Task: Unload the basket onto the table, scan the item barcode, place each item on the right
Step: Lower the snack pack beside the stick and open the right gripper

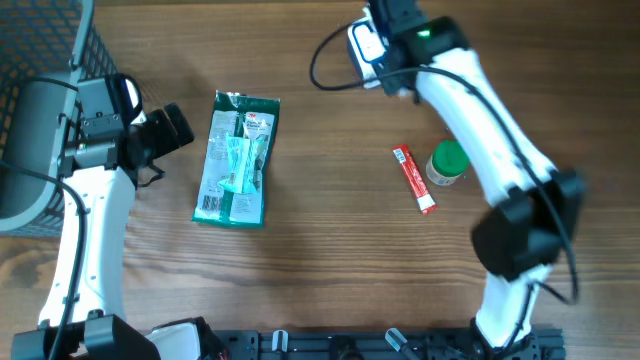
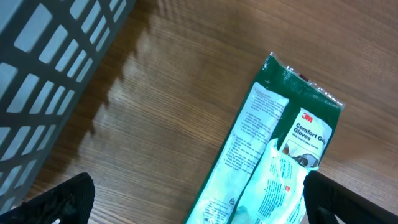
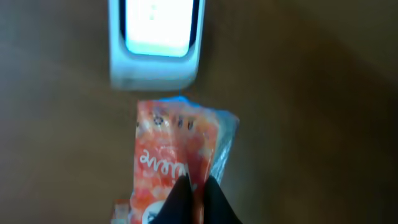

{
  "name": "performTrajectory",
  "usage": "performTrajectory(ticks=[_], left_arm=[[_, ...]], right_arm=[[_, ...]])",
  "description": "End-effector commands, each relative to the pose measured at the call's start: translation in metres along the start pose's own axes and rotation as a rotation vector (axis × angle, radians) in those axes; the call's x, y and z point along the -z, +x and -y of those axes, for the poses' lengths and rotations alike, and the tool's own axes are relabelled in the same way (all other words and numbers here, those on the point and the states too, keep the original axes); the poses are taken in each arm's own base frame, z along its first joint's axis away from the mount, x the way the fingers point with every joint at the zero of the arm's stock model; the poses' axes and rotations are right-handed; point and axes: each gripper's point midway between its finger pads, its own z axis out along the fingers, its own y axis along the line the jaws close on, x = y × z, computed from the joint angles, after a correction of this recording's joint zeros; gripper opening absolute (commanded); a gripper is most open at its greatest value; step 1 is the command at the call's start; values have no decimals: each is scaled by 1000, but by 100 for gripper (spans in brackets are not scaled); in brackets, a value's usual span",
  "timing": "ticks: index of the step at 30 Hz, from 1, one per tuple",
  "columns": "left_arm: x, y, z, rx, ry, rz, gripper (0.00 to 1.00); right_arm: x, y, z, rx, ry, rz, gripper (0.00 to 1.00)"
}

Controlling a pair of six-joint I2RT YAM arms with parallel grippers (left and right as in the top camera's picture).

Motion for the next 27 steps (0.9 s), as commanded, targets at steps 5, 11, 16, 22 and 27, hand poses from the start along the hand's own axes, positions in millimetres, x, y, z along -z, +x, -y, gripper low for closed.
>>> performTrajectory(ticks=[5, 11, 16, 22, 27], left_arm=[[1, -3, -1, -9, -2, 10, 100], [1, -3, -1, -9, -2, 10, 100], [1, -3, -1, -9, -2, 10, 100], [1, -3, -1, -9, -2, 10, 100], [1, -3, -1, -9, -2, 10, 100]], right_arm=[[14, 121, -37, -196, -154, -468, 5], [-17, 158, -53, -166, -147, -561, 39], [-19, 153, -81, -207, -286, -550, 40], [21, 77, -191, -248, -861, -312, 47], [36, 15, -236, -347, -906, -104, 49]])
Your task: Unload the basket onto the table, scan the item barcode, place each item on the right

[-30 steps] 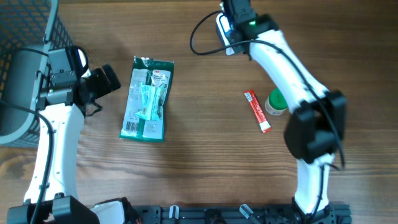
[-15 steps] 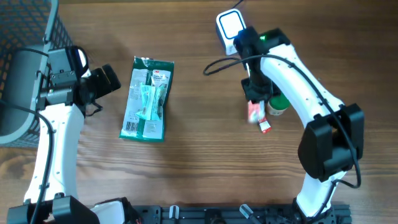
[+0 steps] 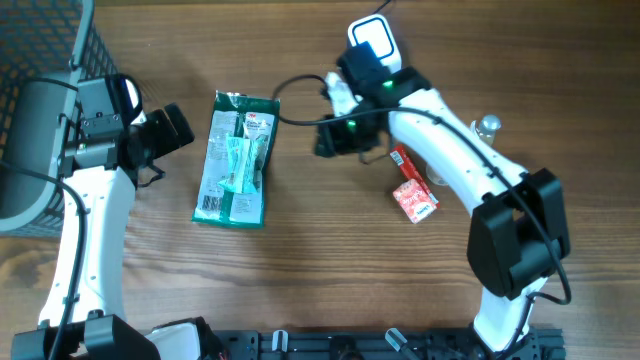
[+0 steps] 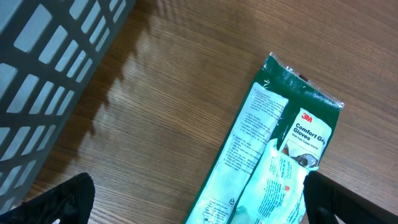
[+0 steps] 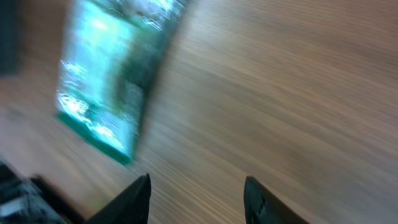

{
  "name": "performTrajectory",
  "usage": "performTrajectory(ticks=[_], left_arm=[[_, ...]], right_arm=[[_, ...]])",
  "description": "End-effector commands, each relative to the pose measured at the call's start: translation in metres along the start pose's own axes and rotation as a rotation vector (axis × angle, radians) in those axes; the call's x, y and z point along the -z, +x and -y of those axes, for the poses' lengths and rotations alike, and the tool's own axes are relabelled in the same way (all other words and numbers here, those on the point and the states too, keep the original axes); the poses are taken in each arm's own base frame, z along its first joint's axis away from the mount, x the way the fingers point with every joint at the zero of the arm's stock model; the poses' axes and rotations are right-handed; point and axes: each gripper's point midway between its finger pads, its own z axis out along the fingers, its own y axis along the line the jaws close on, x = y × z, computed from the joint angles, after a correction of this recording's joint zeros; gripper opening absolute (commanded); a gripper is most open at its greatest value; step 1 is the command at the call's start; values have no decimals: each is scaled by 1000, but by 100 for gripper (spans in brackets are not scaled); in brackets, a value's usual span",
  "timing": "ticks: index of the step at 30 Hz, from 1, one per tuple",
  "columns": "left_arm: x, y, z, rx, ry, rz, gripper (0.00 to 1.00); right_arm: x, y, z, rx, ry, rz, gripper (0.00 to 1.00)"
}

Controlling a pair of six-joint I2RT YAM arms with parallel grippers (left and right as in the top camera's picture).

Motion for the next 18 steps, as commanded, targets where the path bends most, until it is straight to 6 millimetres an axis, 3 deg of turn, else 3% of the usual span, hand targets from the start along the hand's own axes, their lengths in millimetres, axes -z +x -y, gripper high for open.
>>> performTrajectory(ticks=[1, 5, 10, 18], left_arm=[[1, -3, -1, -9, -3, 10, 100], [1, -3, -1, -9, -3, 10, 100], [1, -3, -1, -9, -3, 10, 100], [1, -3, -1, -9, -3, 10, 100]], right_arm=[[-16, -12, -41, -75, -80, 57, 50], [-37, -33, -69, 22, -11, 211, 49], [-72, -24, -83, 11, 58, 237, 48], [-127, -10, -64, -143, 76, 179, 41]])
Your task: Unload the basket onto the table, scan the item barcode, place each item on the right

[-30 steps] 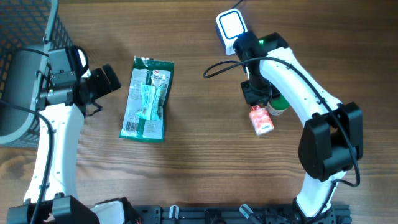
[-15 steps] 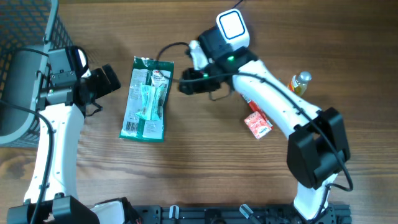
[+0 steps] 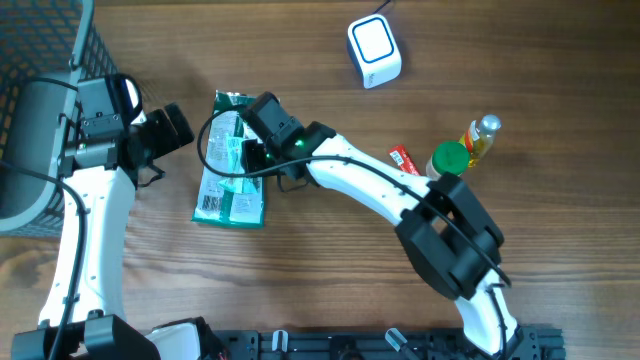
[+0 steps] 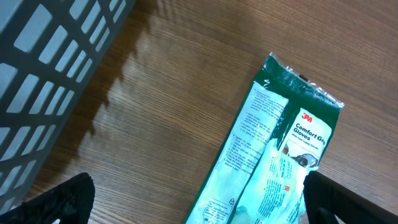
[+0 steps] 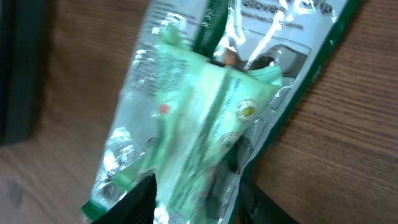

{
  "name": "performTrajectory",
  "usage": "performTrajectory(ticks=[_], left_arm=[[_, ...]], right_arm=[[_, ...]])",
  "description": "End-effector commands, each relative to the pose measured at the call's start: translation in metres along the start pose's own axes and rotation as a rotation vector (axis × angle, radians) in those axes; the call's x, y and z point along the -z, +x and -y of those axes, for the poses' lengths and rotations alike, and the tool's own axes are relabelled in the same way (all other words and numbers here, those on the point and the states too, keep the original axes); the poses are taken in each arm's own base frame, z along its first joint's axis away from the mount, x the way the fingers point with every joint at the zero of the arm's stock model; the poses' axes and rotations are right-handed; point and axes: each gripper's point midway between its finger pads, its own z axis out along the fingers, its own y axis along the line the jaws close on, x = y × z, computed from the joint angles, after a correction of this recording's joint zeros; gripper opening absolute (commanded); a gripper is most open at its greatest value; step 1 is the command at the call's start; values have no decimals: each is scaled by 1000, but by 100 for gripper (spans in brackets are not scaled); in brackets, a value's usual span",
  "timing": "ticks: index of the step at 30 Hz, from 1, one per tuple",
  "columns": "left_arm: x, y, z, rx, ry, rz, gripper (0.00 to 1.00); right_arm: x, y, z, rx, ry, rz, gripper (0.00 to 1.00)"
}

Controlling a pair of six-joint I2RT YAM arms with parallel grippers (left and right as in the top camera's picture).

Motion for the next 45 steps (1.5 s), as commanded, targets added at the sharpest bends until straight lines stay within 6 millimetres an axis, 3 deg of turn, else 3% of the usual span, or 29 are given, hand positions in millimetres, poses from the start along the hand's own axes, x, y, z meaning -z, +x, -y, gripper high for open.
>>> performTrajectory(ticks=[1, 10, 19, 23, 27, 31, 36, 39, 45], left_arm=[[1, -3, -1, -9, -3, 10, 100], [1, -3, -1, -9, -3, 10, 100], [1, -3, -1, -9, -3, 10, 100], [1, -3, -1, -9, -3, 10, 100], [1, -3, -1, -9, -3, 10, 100], [1, -3, -1, -9, -3, 10, 100], [1, -3, -1, -9, -3, 10, 100], [1, -3, -1, -9, -3, 10, 100], [1, -3, -1, -9, -3, 10, 100]], right_arm=[[-23, 2, 15, -83, 38, 5, 40], [-29, -1, 11, -78, 8, 17, 25], [-30, 3, 13, -80, 19, 4, 27], [-42, 9, 21, -84, 32, -13, 30], [-49, 14, 27, -84, 47, -31, 4], [-26, -1, 11, -90, -24, -15, 4], [54, -39, 7, -47, -40, 72, 4], [96, -47, 32, -95, 38, 91, 4], [101, -16, 76, -187, 170, -51, 4]])
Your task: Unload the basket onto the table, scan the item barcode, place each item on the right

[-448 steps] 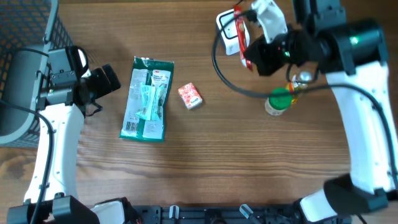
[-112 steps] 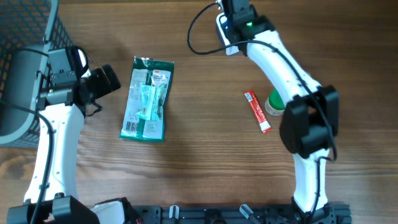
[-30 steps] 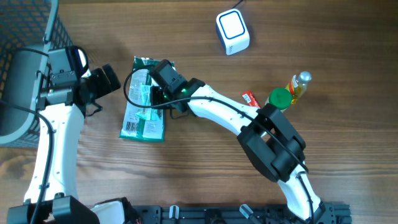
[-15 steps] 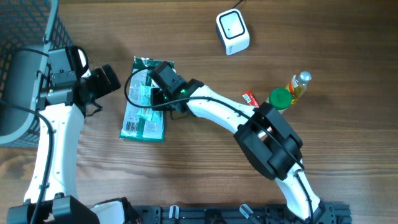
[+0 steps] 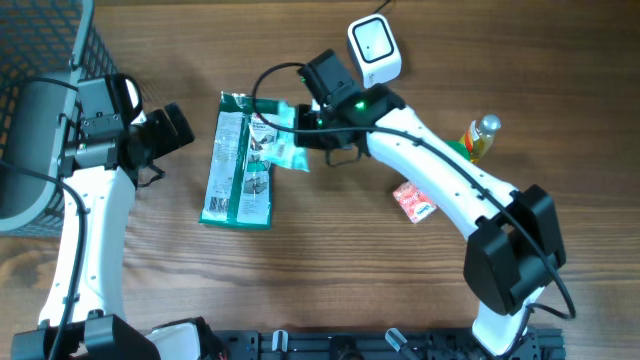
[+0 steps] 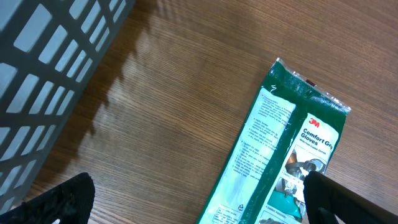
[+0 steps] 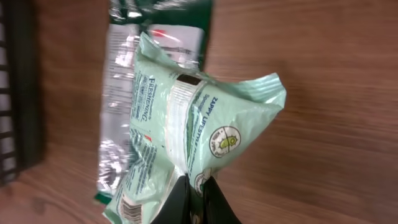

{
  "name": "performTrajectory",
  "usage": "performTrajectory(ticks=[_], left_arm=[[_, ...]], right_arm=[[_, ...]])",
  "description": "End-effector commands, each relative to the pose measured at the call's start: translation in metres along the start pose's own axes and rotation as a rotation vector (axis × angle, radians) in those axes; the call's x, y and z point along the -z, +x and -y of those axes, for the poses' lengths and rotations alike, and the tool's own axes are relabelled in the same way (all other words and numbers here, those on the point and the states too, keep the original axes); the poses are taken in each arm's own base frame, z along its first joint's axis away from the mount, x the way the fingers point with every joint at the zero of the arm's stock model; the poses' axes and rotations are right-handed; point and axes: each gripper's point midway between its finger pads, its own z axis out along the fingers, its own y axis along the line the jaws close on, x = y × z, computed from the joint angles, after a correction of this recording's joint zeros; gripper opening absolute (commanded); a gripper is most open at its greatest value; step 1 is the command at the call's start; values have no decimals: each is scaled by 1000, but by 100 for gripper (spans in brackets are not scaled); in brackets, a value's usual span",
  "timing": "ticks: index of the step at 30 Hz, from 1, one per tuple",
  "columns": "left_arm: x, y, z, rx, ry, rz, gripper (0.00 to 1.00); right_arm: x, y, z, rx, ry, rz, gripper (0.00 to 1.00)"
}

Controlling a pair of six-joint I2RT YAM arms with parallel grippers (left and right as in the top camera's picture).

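Note:
My right gripper (image 5: 303, 133) is shut on a pale green pouch (image 7: 199, 124), which hangs above the table just right of the green gloves pack (image 5: 236, 165). The pouch (image 5: 280, 140) shows a barcode at its lower left corner in the right wrist view. The white scanner (image 5: 373, 48) stands at the back, up and to the right of the pouch. My left gripper (image 6: 199, 205) is open and empty by the left edge of the gloves pack (image 6: 283, 155). In the overhead view the left gripper (image 5: 172, 128) sits left of the pack.
A grey mesh basket (image 5: 40, 50) fills the far left corner, and its wall (image 6: 43, 68) shows in the left wrist view. A red packet (image 5: 413, 200) lies right of centre. A small bottle (image 5: 478, 135) stands further right.
My right gripper was open over the pale green pouch lying on the gloves pack. Now it is shut on the pouch and holds it off the pack, further right. The pack has shifted slightly.
First my right gripper held a red-orange packet in front of the scanner. Then that packet lay on the table and the gripper was open, left of it. Then it was over the gloves pack, and now it holds the green pouch. The left arm stayed still.

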Motion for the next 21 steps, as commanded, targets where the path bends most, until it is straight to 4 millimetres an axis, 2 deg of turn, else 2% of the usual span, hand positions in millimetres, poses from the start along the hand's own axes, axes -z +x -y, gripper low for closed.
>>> performTrajectory(ticks=[1, 6, 9, 13, 20, 21], left_arm=[[1, -3, -1, -9, -2, 10, 100], [1, -3, -1, -9, -2, 10, 100], [1, -3, -1, -9, -2, 10, 100], [1, -3, -1, -9, -2, 10, 100], [1, -3, -1, -9, -2, 10, 100], [1, -3, -1, -9, -2, 10, 100]], right_arm=[[-7, 14, 12, -16, 56, -52, 4], [-26, 38, 29, -220, 114, -105, 4], [-40, 59, 49, -350, 165, -139, 4], [-51, 83, 62, -344, 200, -182, 4], [-51, 83, 62, -336, 199, -181, 4], [-52, 80, 60, -333, 189, -173, 8]])
